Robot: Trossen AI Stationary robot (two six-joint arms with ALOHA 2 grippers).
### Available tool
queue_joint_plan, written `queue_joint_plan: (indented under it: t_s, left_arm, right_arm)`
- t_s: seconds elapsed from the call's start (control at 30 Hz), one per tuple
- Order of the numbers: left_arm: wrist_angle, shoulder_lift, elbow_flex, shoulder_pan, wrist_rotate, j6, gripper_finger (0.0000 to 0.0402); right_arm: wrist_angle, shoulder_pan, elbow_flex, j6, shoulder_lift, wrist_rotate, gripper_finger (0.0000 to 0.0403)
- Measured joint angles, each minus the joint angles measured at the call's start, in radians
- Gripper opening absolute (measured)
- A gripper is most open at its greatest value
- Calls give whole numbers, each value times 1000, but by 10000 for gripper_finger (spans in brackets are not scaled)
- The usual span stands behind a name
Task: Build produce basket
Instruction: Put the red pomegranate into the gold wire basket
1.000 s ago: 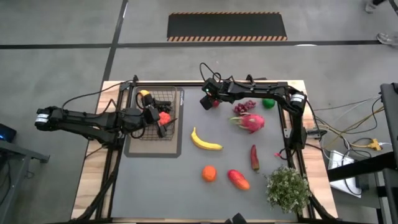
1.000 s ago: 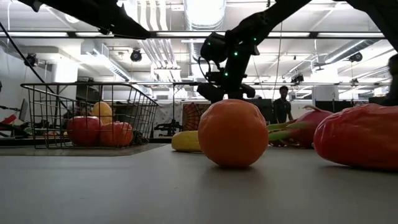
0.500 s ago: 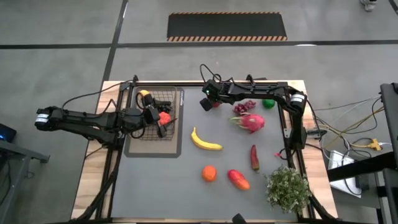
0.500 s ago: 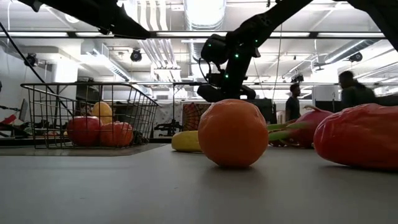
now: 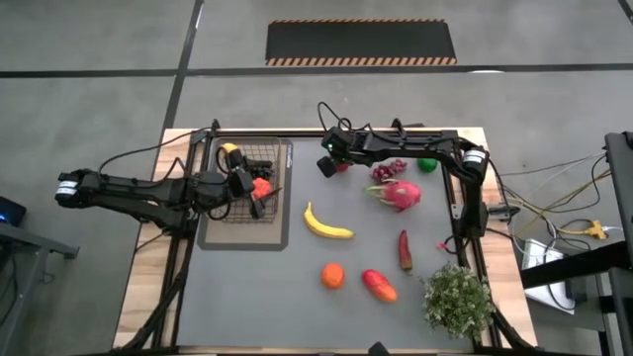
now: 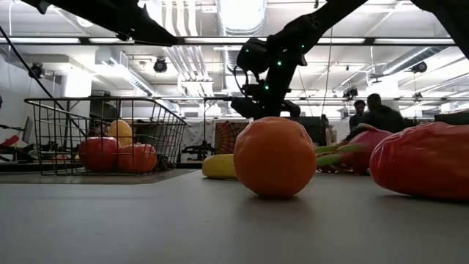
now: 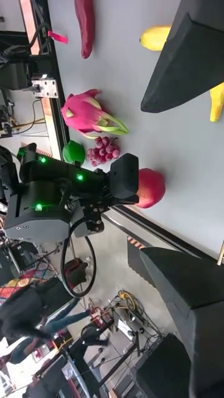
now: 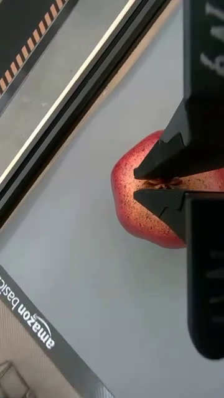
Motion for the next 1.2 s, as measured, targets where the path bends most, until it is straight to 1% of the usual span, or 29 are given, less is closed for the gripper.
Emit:
queue_joint_plan:
  t_s: [0.13,0.37,0.57,0.7,0.8,0.93,0.97,1.1,1.2]
  left_arm:
    - [2,-19,0,0,0,7,352]
    - [4,-94,0,-1,2,3,352]
    - [11,-142,-30,-1,58,-2,352]
    - [68,-183,-76,-1,70,4,352]
    - [74,-213,-77,-1,75,1,352]
    - [62,-243,-77,-1,107,-3,352]
    - [55,-248,-77,-2,109,-3,352]
    - [49,-270,-81,-6,110,-4,352]
    - [49,-292,-91,-6,110,-3,352]
  right_arm:
    - [0,3,0,-25,-31,-1,13]
    - [-1,33,0,-110,-115,2,12]
    - [14,96,0,-172,-197,6,12]
    - [73,150,0,-210,-226,5,12]
    - [143,183,0,-231,-235,2,12]
    - [252,213,0,-271,-234,-4,12]
    - [277,217,0,-282,-234,-14,12]
    - [381,219,0,-290,-225,-128,12]
    - [470,218,0,-302,-210,-190,12]
